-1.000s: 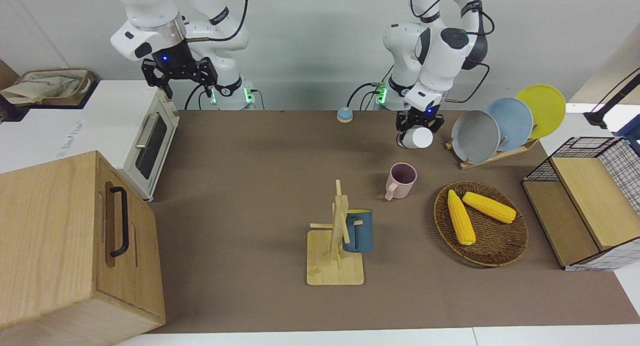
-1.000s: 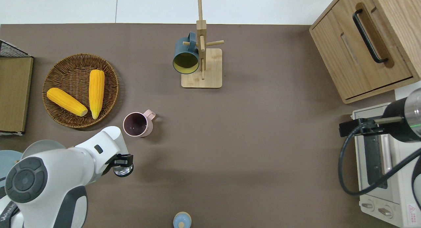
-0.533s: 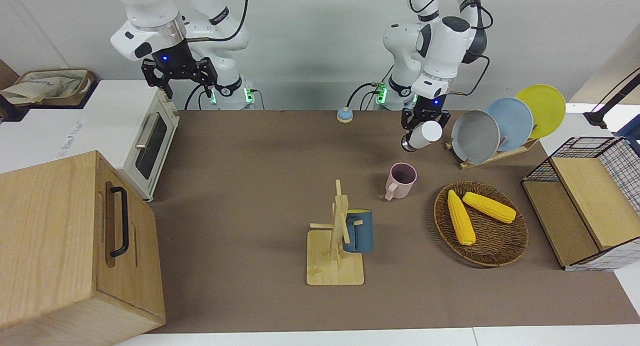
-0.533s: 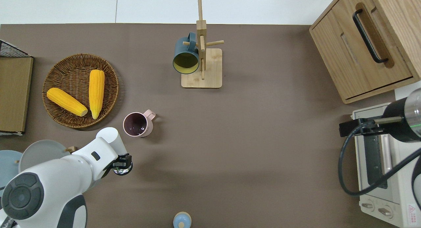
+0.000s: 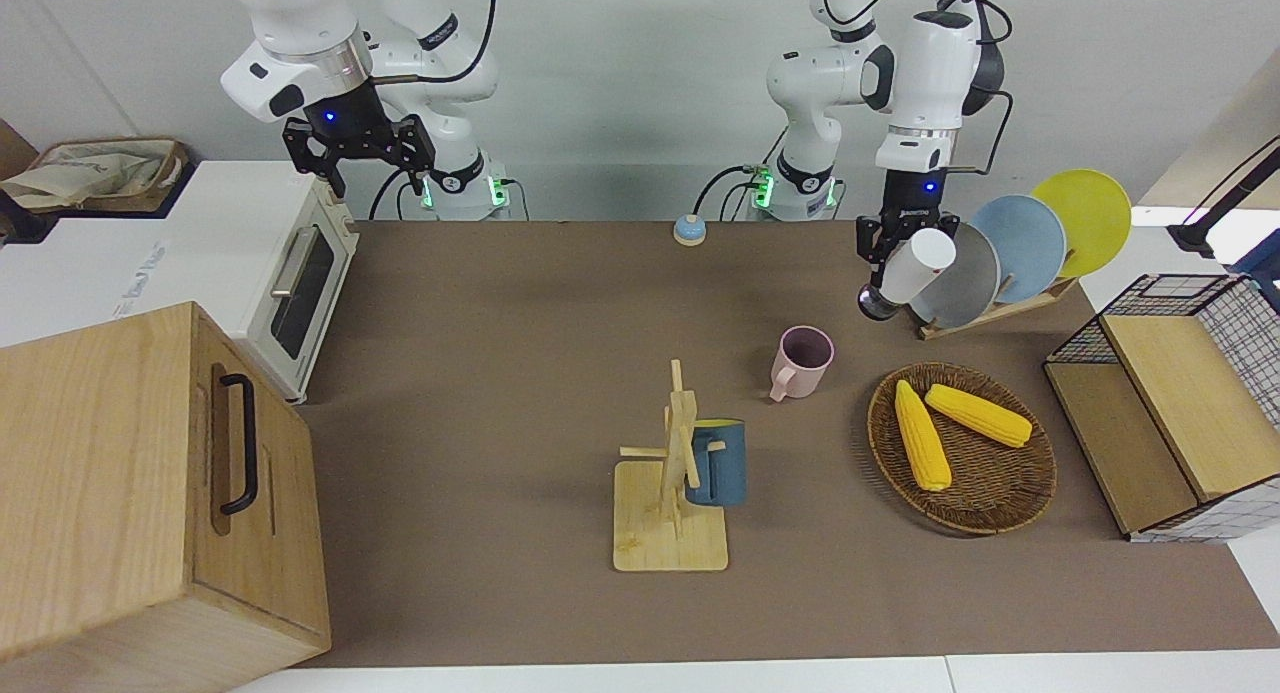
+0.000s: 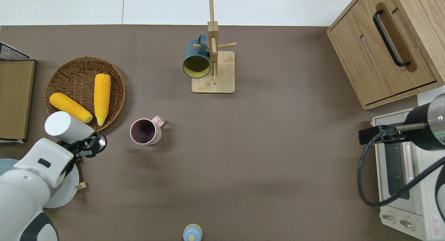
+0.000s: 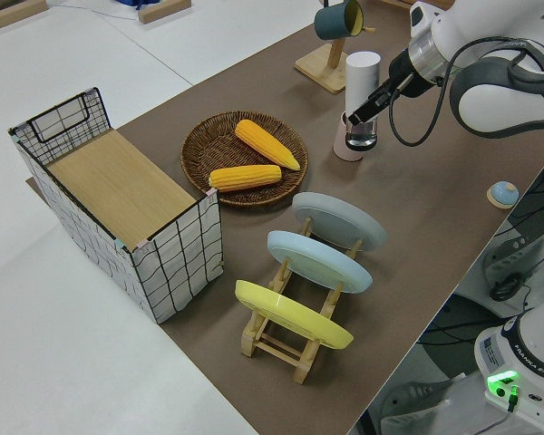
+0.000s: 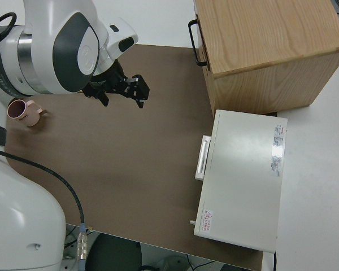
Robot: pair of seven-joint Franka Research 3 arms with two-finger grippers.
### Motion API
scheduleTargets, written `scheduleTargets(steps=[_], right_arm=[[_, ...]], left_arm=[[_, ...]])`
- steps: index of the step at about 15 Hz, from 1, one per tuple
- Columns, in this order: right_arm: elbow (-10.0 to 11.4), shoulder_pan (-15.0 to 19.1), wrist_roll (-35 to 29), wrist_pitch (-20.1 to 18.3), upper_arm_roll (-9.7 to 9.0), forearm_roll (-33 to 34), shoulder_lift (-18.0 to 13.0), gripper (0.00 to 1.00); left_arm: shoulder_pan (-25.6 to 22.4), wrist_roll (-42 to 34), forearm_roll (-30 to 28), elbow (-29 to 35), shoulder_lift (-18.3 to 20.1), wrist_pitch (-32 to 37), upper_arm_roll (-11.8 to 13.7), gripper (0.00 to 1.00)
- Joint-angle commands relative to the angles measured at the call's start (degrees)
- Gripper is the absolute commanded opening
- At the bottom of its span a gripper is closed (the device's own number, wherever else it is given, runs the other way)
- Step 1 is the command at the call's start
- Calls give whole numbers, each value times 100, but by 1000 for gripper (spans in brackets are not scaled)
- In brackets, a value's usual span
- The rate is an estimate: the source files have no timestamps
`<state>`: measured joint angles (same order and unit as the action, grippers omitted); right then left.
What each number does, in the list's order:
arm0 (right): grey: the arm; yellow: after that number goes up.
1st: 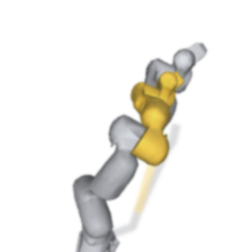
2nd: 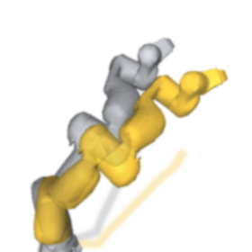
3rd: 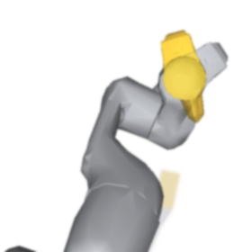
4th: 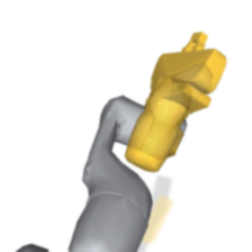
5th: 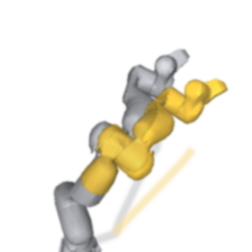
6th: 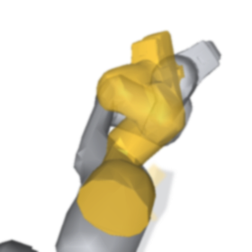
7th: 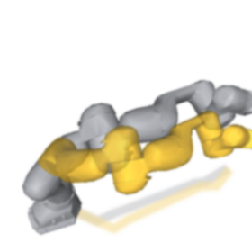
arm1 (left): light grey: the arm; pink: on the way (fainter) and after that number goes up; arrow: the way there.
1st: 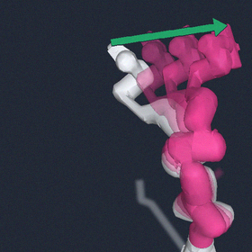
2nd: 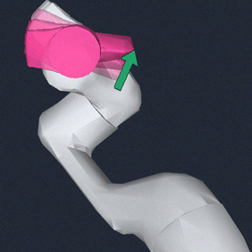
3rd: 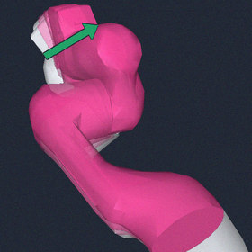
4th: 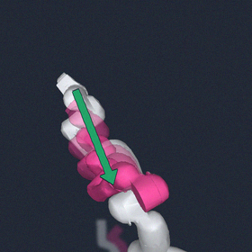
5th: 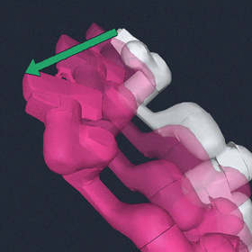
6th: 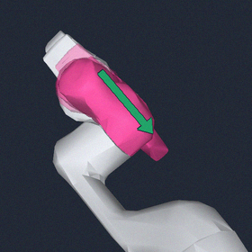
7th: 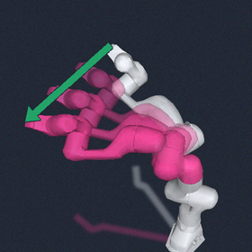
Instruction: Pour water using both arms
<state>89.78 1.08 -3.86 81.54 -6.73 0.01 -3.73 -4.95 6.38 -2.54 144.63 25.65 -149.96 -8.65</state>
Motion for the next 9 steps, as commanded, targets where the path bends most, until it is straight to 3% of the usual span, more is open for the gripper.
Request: scheduleTargets(steps=[1,4,9], right_arm=[[-101,24,113,20,-13,-54,65,992],[-101,24,113,20,-13,-54,65,992],[-101,24,113,20,-13,-54,65,992]], left_arm=[[-435,109,219,-600,-85,-77,-75,0],[-725,74,456,-1285,-489,-68,-49,0],[-1095,-163,465,-2613,-1473,29,-5,0]])
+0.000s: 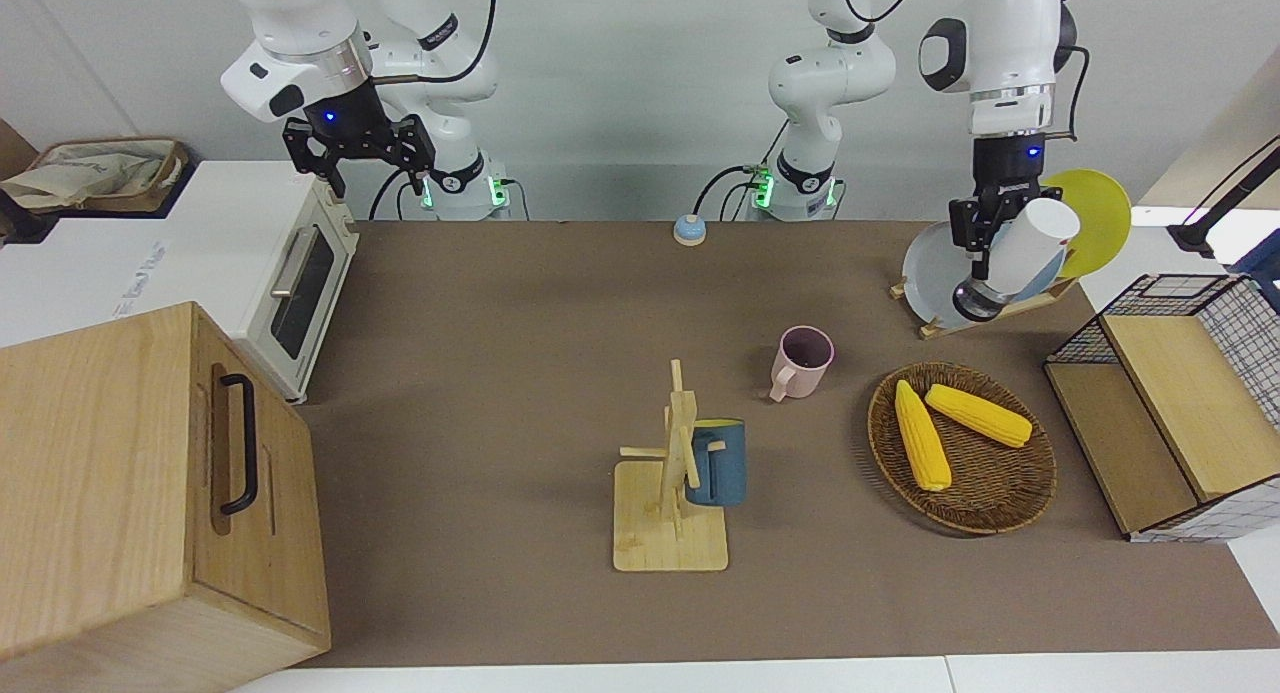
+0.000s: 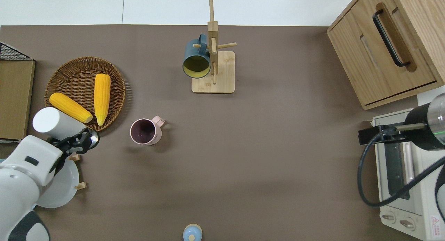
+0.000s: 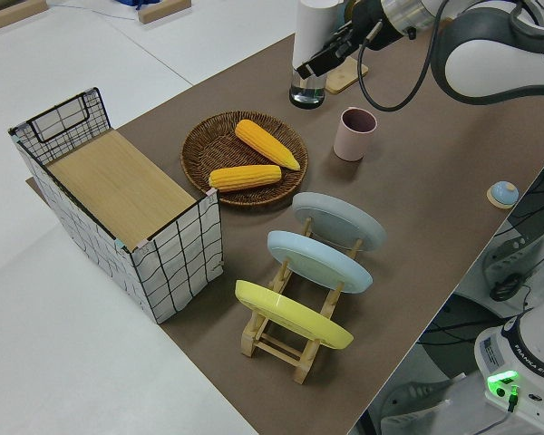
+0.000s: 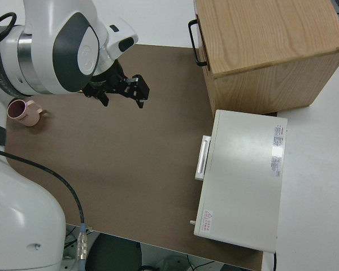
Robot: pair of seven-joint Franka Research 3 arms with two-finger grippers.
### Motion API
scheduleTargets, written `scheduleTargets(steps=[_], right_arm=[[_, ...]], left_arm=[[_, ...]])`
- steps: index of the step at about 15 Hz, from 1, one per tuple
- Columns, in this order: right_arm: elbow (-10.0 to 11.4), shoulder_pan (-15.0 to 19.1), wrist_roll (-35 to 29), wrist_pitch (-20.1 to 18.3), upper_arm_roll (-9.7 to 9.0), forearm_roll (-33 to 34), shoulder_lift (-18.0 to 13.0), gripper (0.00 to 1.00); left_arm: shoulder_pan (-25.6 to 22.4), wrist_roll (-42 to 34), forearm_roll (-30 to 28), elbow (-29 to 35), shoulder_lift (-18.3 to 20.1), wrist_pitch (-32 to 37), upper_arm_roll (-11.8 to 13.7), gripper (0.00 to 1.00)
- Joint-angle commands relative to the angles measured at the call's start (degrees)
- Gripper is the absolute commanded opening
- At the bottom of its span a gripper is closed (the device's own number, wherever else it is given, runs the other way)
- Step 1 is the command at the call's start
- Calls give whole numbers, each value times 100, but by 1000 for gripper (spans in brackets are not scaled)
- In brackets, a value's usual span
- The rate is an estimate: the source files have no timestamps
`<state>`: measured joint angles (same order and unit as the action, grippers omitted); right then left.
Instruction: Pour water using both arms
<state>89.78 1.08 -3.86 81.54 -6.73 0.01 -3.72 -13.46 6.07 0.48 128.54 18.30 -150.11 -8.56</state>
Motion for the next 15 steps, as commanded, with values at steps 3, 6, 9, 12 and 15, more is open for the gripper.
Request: scheduleTargets(steps=[3,6,9,12,15], right_arm=[[-101,24,113,20,-13,-54,65,992],[-101,24,113,20,-13,-54,65,992],[-101,24,113,20,-13,-54,65,992],[-101,24,113,20,-13,-54,65,992],[-101,24,113,20,-13,-54,65,992]], left_arm=[[-551,-430,111,-1620,-1178,52,-5,0],[-833,-930,41,-1981,-1486,114,12,0],[-1246,-1729,-371,-2052,-1653,105,21,0],[-1755,-3509,-1739,-2228,-1820,123,56,0],[-2195,-4910,-2804,-2368,-2189,123,65,0]])
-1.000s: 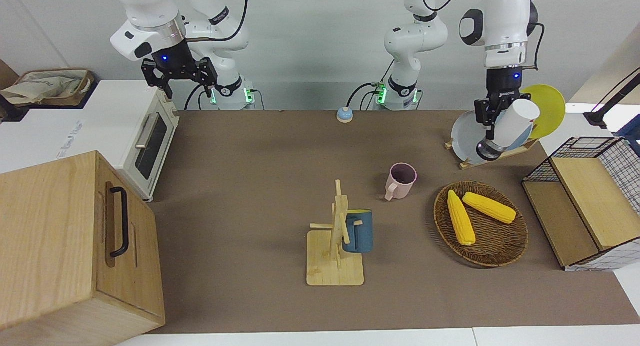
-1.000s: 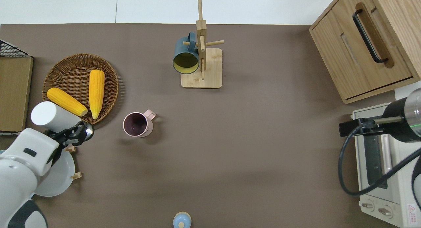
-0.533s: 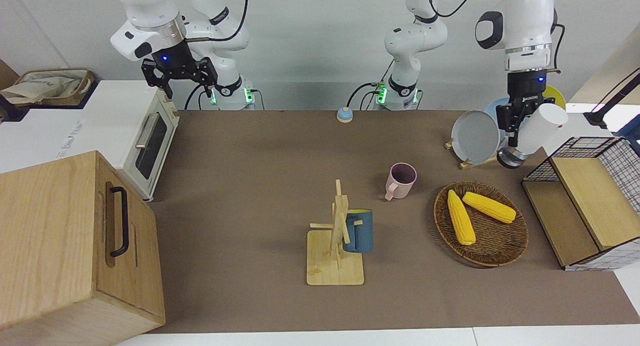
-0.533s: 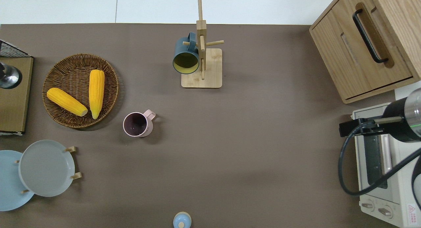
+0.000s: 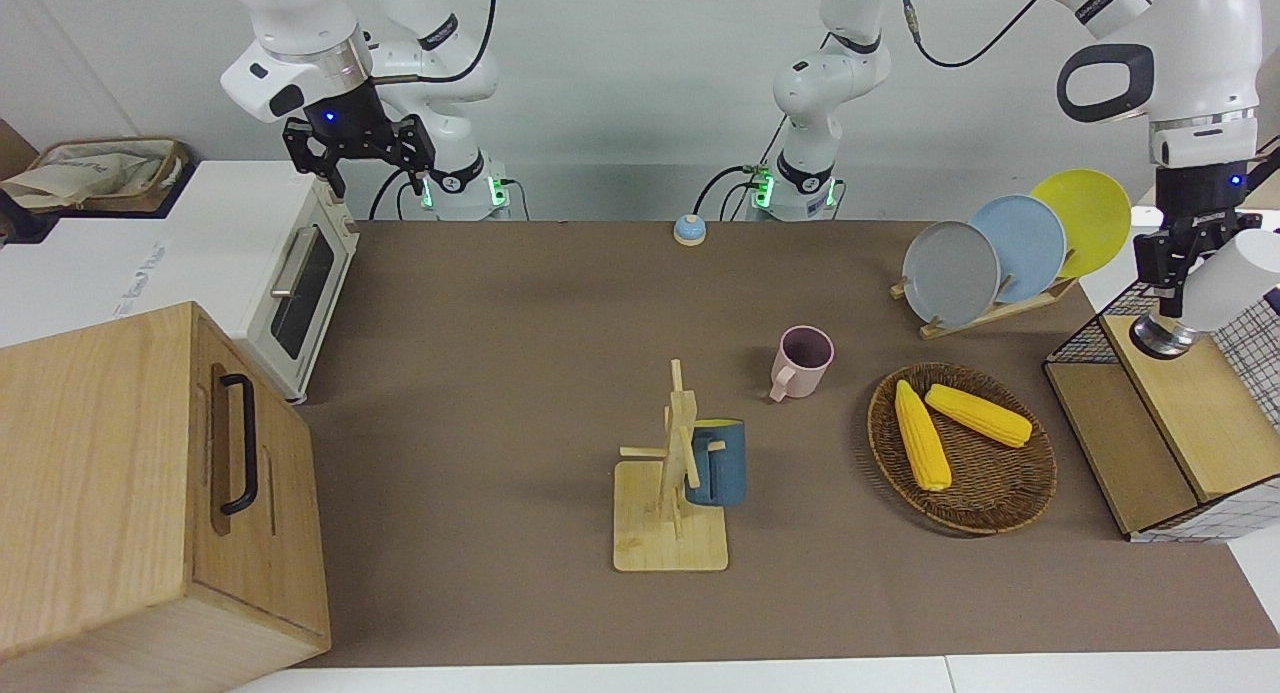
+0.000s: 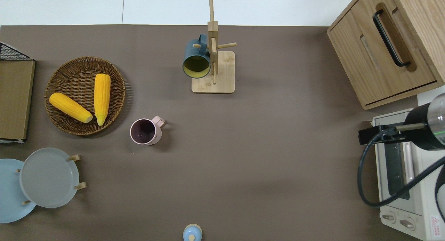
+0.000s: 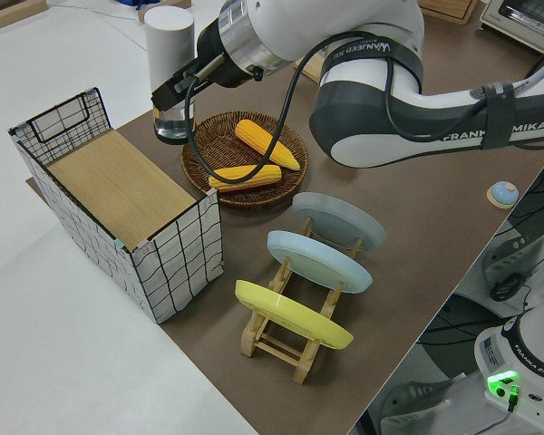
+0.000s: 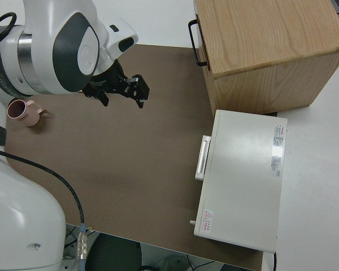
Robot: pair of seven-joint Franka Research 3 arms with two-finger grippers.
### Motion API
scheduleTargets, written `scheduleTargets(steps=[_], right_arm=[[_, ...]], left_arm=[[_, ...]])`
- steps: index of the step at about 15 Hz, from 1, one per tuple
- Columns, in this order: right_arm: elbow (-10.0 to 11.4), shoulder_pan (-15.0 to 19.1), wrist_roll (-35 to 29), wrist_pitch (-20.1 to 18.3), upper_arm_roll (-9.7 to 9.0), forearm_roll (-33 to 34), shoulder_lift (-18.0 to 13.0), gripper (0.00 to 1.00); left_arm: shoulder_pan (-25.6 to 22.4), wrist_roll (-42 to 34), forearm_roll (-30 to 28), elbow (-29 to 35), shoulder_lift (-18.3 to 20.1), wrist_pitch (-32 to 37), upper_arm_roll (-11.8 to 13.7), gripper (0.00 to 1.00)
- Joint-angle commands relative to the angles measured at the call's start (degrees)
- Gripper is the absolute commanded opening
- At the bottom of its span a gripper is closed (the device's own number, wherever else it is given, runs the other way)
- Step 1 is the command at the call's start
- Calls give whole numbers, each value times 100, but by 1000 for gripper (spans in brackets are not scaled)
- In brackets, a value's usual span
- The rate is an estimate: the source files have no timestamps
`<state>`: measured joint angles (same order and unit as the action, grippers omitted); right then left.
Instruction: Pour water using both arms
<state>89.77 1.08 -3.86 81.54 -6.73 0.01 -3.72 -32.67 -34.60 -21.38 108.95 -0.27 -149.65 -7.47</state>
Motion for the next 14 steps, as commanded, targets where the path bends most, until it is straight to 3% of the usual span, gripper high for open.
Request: scheduleTargets(steps=[1,6,10,14], right_arm=[[-100,24,113,20,-13,-54,56,990],[-100,24,113,20,-13,-54,64,992],[-100,24,113,20,-13,-54,64,992],[-100,24,113,20,-13,-54,64,992]], left_arm=[[-310,-1055,-822,-453,-412,77,-44,0],[-556,-1969,-1806,-997,-991,374,-9,0],[-627,-2541,-2053,-1481,-1563,472,26,0],[-635,-2841,-2344,-1482,-1696,455,18,0]])
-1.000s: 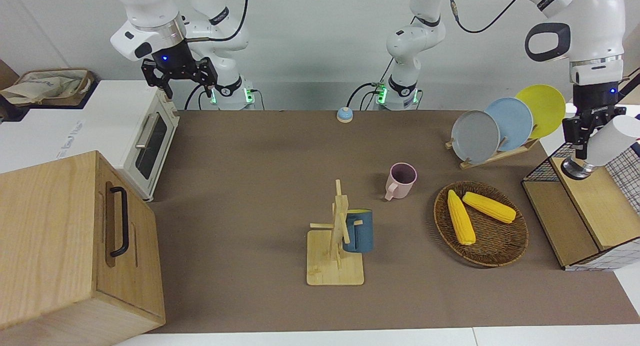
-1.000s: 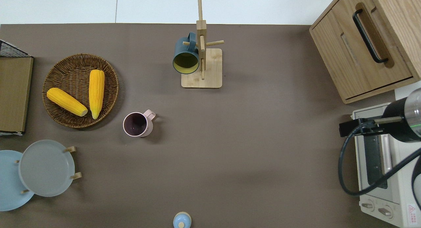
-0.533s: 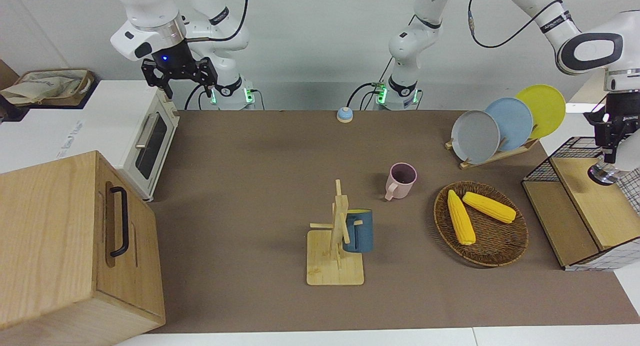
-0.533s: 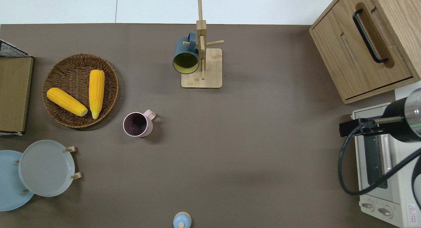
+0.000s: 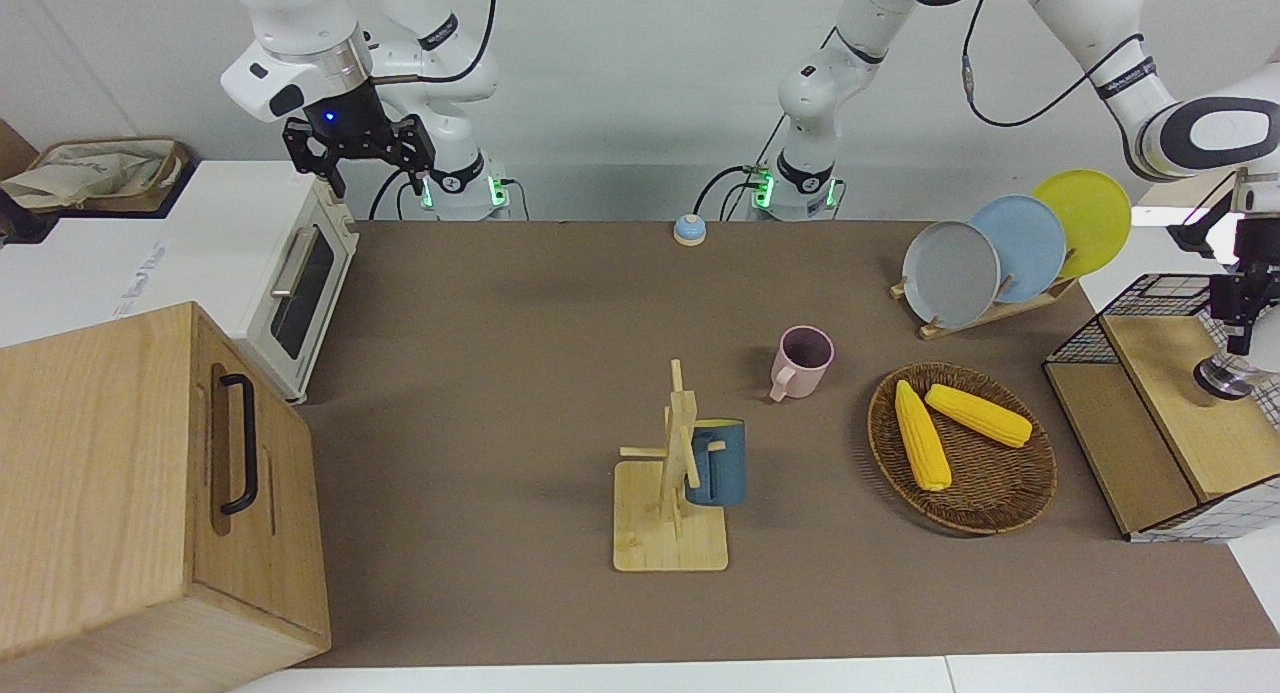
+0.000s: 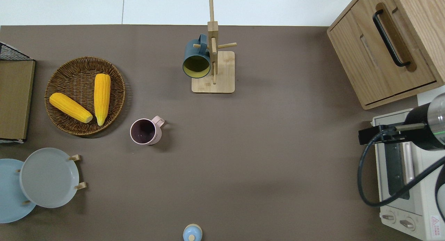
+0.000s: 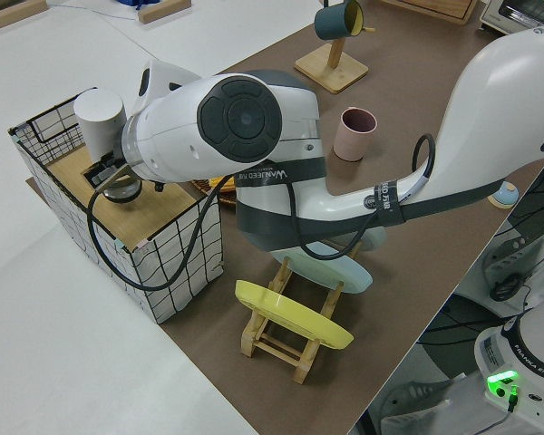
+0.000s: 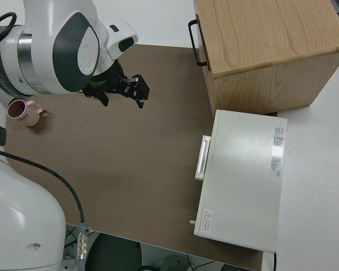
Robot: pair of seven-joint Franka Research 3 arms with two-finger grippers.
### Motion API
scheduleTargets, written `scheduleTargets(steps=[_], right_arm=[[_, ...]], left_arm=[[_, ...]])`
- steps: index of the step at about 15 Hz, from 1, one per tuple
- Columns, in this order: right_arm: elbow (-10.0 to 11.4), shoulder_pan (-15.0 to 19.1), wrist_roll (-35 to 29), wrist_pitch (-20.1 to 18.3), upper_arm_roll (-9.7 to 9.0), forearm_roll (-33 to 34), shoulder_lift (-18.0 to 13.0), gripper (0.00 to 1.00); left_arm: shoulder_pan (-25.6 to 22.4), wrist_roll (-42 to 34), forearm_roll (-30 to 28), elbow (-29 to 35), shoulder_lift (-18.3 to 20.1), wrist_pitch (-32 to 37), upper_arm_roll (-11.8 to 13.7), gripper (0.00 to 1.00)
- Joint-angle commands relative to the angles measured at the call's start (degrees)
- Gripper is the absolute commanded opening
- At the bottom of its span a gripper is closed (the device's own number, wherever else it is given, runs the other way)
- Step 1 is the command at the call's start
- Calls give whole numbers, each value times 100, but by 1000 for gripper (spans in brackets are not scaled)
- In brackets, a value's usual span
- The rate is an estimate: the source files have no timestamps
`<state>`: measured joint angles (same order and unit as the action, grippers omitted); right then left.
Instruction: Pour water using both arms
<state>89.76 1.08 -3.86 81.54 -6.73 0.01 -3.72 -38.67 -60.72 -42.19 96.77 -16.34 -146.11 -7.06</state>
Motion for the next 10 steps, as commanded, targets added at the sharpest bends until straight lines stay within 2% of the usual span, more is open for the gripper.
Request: scheduleTargets(steps=[1,10], right_arm=[[-99,24,113,20,-13,-54,64,992],[-99,24,113,20,-13,-54,64,992]], left_arm=[[-18,-230,-263,-255,-97,48,-23,0],[17,-238,-263,-237,-299,13,-23,50]])
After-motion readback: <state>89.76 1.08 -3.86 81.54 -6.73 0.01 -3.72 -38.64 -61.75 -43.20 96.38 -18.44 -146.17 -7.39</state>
